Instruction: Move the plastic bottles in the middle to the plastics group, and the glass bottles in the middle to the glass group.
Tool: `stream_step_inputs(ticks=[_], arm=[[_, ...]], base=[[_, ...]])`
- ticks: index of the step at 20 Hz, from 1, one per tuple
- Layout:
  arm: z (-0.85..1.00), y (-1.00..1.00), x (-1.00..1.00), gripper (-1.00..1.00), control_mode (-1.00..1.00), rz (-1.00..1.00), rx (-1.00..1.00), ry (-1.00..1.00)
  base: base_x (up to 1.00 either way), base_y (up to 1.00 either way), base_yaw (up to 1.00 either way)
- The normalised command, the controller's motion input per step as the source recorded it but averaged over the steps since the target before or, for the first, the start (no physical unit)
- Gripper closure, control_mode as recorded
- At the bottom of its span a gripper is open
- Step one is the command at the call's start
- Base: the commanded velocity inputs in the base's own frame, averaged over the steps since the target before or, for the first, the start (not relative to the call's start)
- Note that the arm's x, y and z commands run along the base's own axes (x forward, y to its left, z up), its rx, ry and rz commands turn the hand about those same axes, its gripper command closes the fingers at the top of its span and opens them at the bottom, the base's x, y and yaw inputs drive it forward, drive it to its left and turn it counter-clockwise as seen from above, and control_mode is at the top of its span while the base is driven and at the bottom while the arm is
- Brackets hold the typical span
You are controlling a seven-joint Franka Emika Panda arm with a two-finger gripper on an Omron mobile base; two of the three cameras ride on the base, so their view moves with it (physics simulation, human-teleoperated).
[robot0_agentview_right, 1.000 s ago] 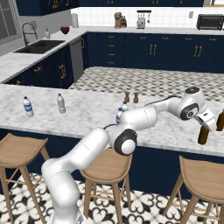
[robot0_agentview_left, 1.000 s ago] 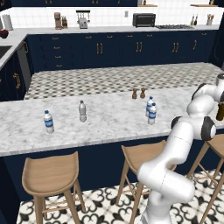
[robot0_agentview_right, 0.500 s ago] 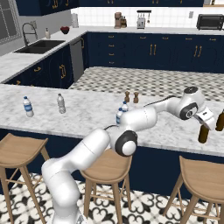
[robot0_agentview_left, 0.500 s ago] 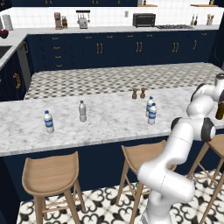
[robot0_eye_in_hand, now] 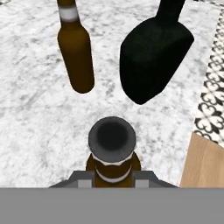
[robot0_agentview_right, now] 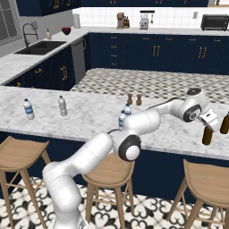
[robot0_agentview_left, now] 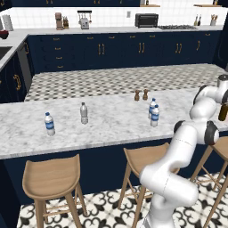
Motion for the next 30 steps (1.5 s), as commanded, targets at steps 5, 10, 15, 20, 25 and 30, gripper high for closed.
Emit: stream_step_inputs(ticks=[5,10,15,20,25,30], arm=[[0.0,0.01,0.0,-1.0,-1.0,0.0,0.0,0.0],[0.0,0.0,0.0,-1.0,-1.0,0.0,0.0,0.0],[0.0,0.0,-0.3,-1.0,-1.0,0.0,0.0,-0.02],[0.11,0.1,-0.76,-1.0,-1.0,0.01,0.0,-0.13],[-0.04,0.42,-0.75,-1.0,-1.0,0.05,0.04,-0.1],[-0.1,0.66,-0.66,-1.0,-1.0,0.09,0.02,-0.14]], base=[[0.0,0.0,0.0],[0.0,0.0,0.0],[0.0,0.0,0.0],[0.0,0.0,0.0],[0.0,0.0,0.0],[0.0,0.0,0.0]])
